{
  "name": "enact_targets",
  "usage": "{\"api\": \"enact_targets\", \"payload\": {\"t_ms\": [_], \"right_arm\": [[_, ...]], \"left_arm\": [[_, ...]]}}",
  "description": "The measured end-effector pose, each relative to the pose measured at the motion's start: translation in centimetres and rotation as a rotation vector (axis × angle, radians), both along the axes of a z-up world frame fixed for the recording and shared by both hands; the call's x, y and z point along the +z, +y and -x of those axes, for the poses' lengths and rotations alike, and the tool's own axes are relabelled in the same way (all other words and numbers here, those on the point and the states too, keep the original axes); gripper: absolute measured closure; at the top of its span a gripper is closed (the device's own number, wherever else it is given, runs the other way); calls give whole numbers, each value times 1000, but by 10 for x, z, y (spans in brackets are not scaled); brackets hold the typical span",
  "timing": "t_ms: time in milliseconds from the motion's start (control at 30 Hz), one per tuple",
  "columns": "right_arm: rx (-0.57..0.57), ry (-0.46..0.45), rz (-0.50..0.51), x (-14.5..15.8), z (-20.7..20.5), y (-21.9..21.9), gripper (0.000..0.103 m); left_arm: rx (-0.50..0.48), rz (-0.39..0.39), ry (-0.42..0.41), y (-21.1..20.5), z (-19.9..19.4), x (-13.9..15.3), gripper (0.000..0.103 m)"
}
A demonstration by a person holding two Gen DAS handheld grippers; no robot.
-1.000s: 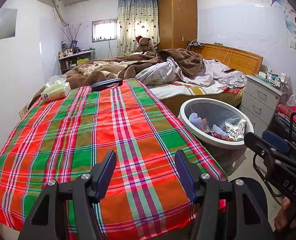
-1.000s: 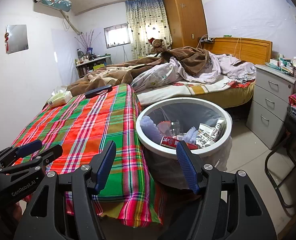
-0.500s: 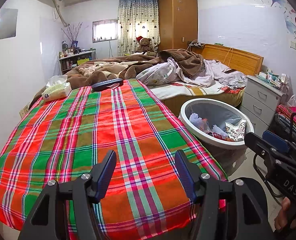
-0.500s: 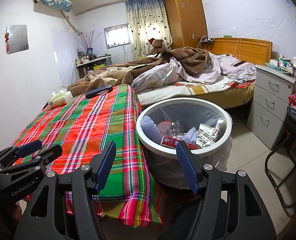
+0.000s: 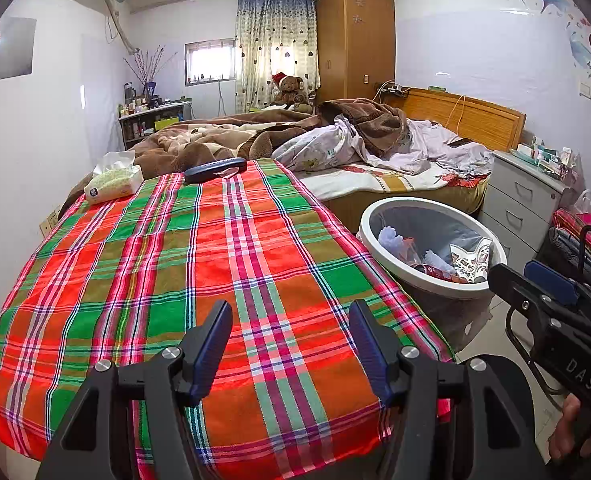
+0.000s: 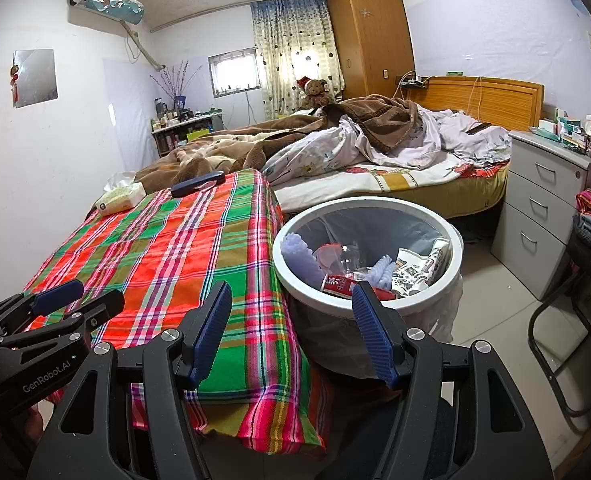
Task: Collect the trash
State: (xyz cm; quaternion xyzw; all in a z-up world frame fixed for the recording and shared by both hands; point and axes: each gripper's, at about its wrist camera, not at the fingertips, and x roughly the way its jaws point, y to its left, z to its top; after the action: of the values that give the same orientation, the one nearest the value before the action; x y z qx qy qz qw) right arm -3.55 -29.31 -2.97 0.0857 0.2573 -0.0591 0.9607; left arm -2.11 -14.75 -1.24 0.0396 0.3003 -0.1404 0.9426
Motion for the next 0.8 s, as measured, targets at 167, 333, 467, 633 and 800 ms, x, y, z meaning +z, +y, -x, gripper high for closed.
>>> {"api": "enact_targets", "payload": {"t_ms": [167, 333, 467, 633, 800], "right_arm": [[1, 0, 0, 1, 0, 0, 39], [3, 0, 3, 1, -1, 2, 39], [4, -1, 3, 2, -1, 2, 39], [5, 0, 3, 1, -1, 2, 39], [4, -1, 4, 1, -1, 2, 39]], "left_arm": [[1, 0, 0, 0, 0, 0, 43], [0, -1, 0, 0, 0, 0, 43], [-1, -1, 0, 0, 0, 0, 43], [-1, -2, 0, 0, 0, 0, 43], [0, -3, -1, 0, -1, 0, 43]]}}
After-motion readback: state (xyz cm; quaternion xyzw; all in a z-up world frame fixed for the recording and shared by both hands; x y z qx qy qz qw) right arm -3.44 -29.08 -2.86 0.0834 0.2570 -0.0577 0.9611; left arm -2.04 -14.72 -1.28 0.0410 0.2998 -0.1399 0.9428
